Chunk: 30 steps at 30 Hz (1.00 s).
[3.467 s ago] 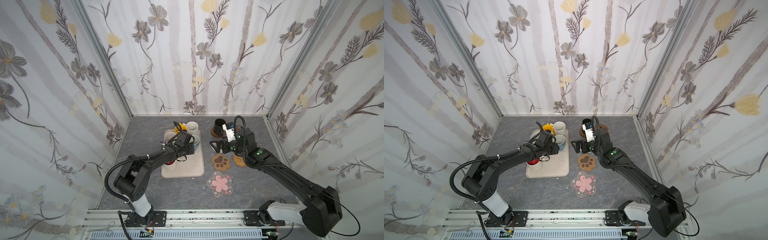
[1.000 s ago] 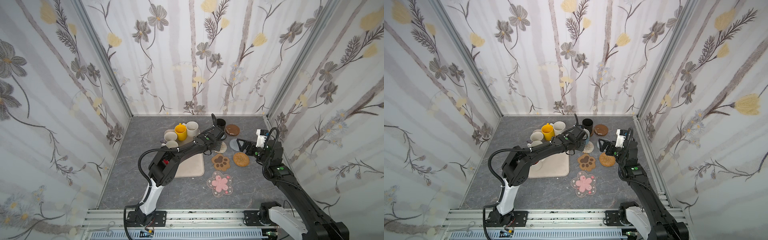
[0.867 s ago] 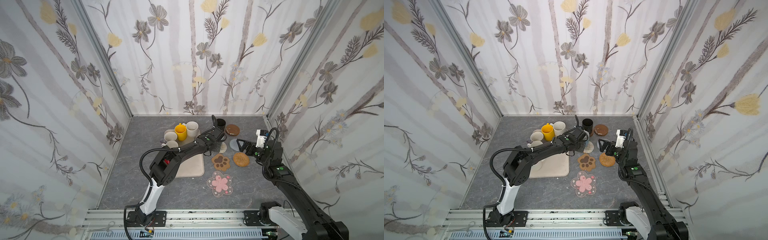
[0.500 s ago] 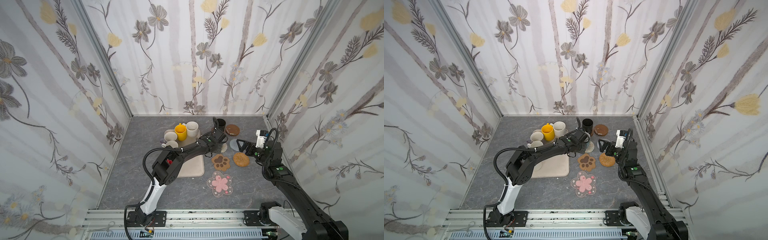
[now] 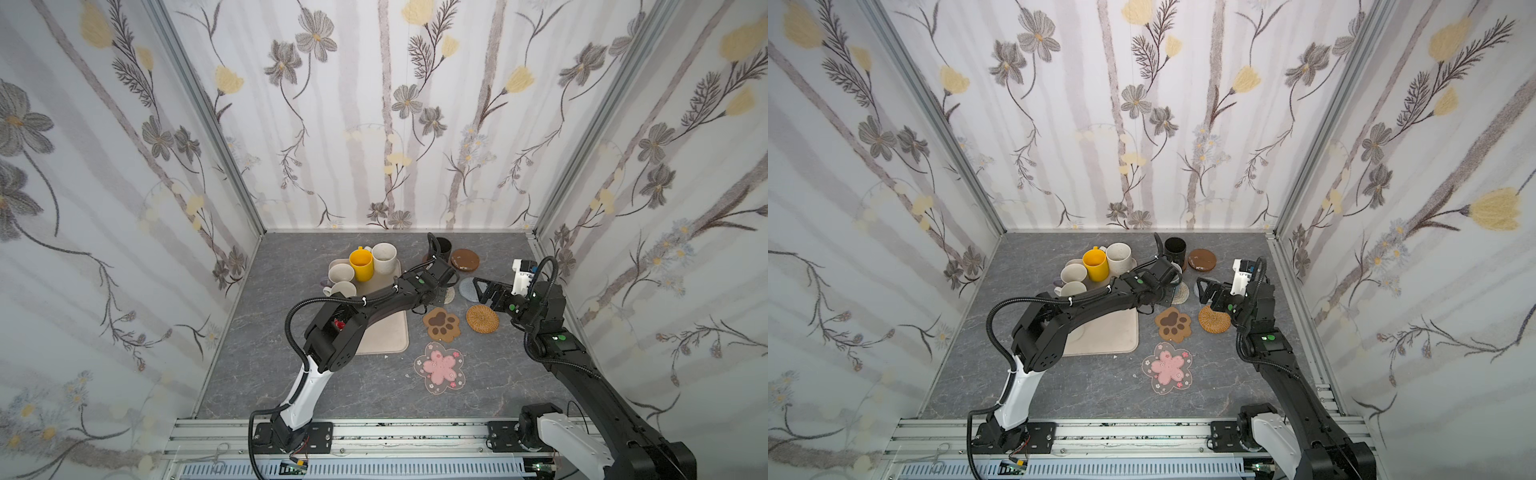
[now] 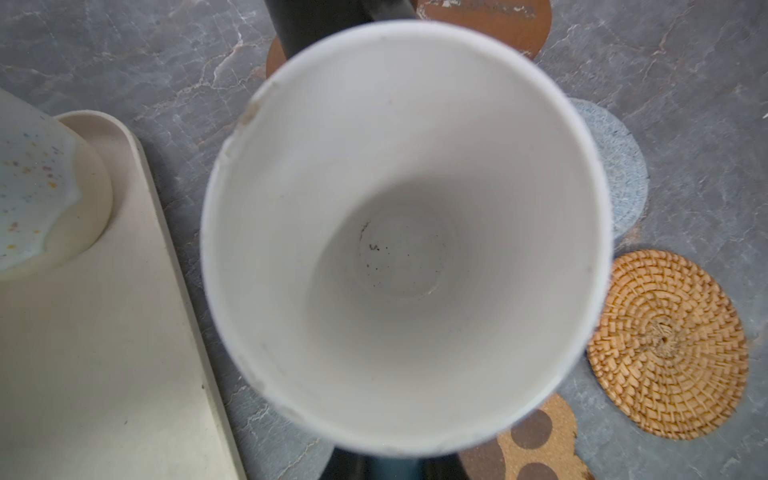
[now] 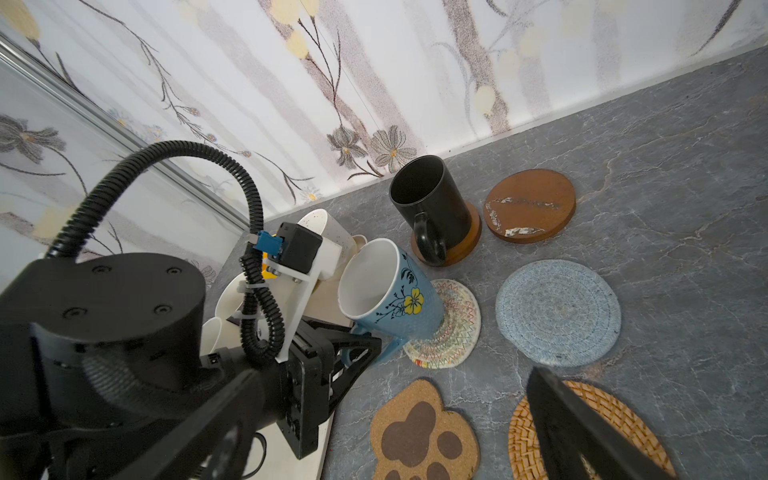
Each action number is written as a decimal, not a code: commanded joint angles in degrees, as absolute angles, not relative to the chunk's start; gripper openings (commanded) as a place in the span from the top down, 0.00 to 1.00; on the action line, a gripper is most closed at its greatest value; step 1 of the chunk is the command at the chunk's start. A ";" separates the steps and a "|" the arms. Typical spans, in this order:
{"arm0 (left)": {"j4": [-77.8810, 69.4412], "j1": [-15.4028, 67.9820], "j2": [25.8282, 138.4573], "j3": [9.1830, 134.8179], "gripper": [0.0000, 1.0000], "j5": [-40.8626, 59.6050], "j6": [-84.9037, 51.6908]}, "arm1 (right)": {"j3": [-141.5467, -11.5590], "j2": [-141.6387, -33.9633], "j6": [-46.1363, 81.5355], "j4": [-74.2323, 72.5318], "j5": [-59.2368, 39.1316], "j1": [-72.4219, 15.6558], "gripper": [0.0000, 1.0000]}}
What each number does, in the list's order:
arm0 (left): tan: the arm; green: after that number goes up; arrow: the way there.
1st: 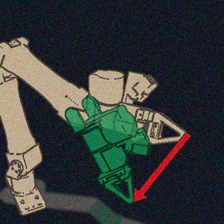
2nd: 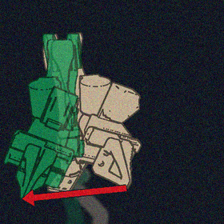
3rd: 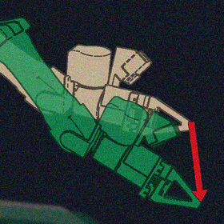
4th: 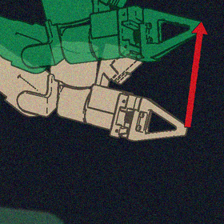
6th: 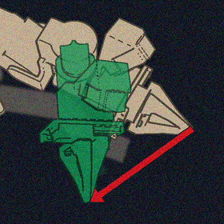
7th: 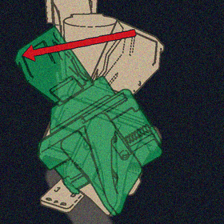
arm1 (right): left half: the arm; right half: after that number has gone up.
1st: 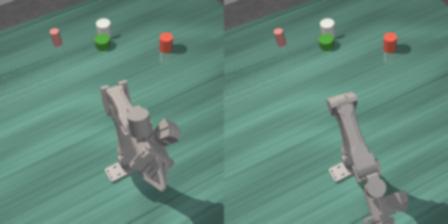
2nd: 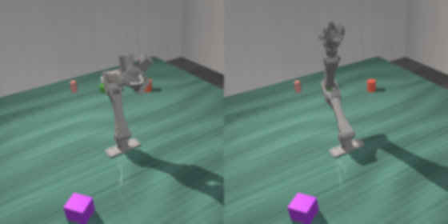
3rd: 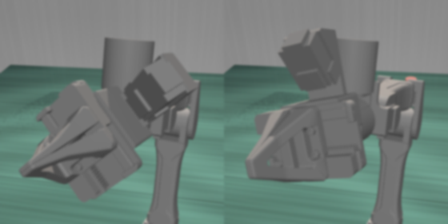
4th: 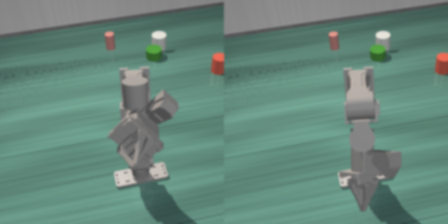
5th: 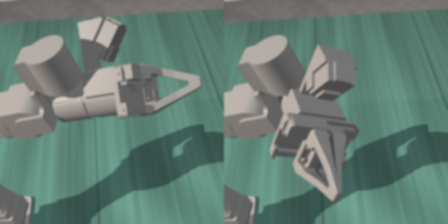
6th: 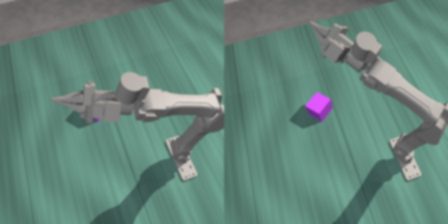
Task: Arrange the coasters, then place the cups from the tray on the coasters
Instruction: 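Carry the blue floral mug with the left gripper onto the woven coaster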
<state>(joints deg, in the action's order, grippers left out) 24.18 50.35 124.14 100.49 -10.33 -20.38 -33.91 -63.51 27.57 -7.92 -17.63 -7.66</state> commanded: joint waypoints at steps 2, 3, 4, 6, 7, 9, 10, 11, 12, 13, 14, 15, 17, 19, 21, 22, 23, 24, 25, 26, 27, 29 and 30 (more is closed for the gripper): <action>21.18 50.65 122.94 101.71 1.00 -11.89 -21.79 | -33.76 -63.56 27.79 -9.93 -18.18 -7.65 0.00; 21.18 50.64 123.17 101.92 1.00 -11.65 -21.80 | -33.76 -63.64 27.84 -9.96 -18.14 -7.65 0.00; 21.18 50.63 123.43 102.17 1.00 -11.40 -21.80 | -33.75 -63.68 27.86 -10.02 -18.19 -7.65 0.00; 21.18 50.64 124.14 102.43 1.00 -10.95 -21.96 | -33.75 -63.72 27.84 -10.01 -18.27 -7.65 0.00; 21.18 50.64 124.51 102.49 1.00 -10.82 -22.06 | -33.75 -63.73 27.86 -10.02 -18.28 -7.65 0.00; 21.18 50.64 125.04 102.51 1.00 -10.81 -22.24 | -33.80 -63.72 27.75 -10.02 -18.27 -7.65 0.00; 21.18 50.65 125.26 102.45 1.00 -10.89 -22.24 | -33.74 -63.74 27.77 -10.02 -18.28 -7.65 0.00; 21.17 50.67 125.49 102.48 1.00 -10.88 -22.24 | -33.73 -63.72 27.75 -10.02 -18.28 -7.65 0.00; 21.10 50.64 125.71 102.57 1.00 -10.83 -22.32 | -33.66 -63.80 27.75 -10.08 -18.28 -7.65 0.00; 21.09 50.62 125.98 102.66 1.00 -10.65 -22.31 | -33.68 -63.81 27.77 -10.10 -18.28 -7.65 0.00; 21.00 50.60 126.27 102.81 1.00 -10.42 -22.39 | -33.73 -63.92 27.73 -10.18 -18.28 -7.65 0.00; 21.01 50.67 126.59 102.92 1.00 -10.29 -22.41 | -33.69 -63.98 27.80 -10.13 -18.28 -7.65 0.00; 21.01 50.63 126.82 102.88 1.00 -10.15 -22.59 | -33.75 -64.04 27.73 -10.15 -18.37 -7.65 0.00; 20.96 50.63 126.99 102.77 1.00 -10.11 -22.67 | -33.65 -63.91 27.71 -10.08 -18.29 -7.65 0.00; 20.92 50.67 126.91 102.48 1.00 -10.09 -22.76 | -33.60 -63.88 27.74 -10.10 -18.19 -7.65 0.00; 20.84 50.67 126.91 102.30 1.00 -10.12 -22.85 | -33.58 -63.91 27.73 -10.08 -18.19 -7.65 0.00; 20.83 50.70 126.83 102.18 0.97 -10.11 -22.79 | -33.62 -63.95 27.75 -10.09 -18.19 -7.65 0.00; 20.83 50.65 126.75 101.97 0.92 -10.19 -22.94 | -33.74 -63.90 27.77 -10.18 -18.24 -7.65 0.00; 20.76 50.66 126.74 101.83 0.88 -10.20 -22.94 | -33.75 -63.90 27.77 -10.20 -18.28 -7.65 0.00; 20.74 50.70 126.61 101.71 0.82 -10.20 -22.93 | -33.75 -63.94 27.74 -10.18 -18.29 -7.65 0.00; 20.72 50.67 126.49 101.53 0.76 -10.30 -22.92 | -33.74 -63.90 27.76 -10.16 -18.27 -7.67 0.00; 20.74 50.67 126.30 101.35 0.65 -10.28 -22.94 | -33.73 -63.85 27.75 -10.15 -18.36 -7.65 0.00; 20.66 50.59 126.30 101.26 0.58 -10.28 -22.85 | -33.68 -63.84 27.69 -10.14 -18.47 -7.65 0.00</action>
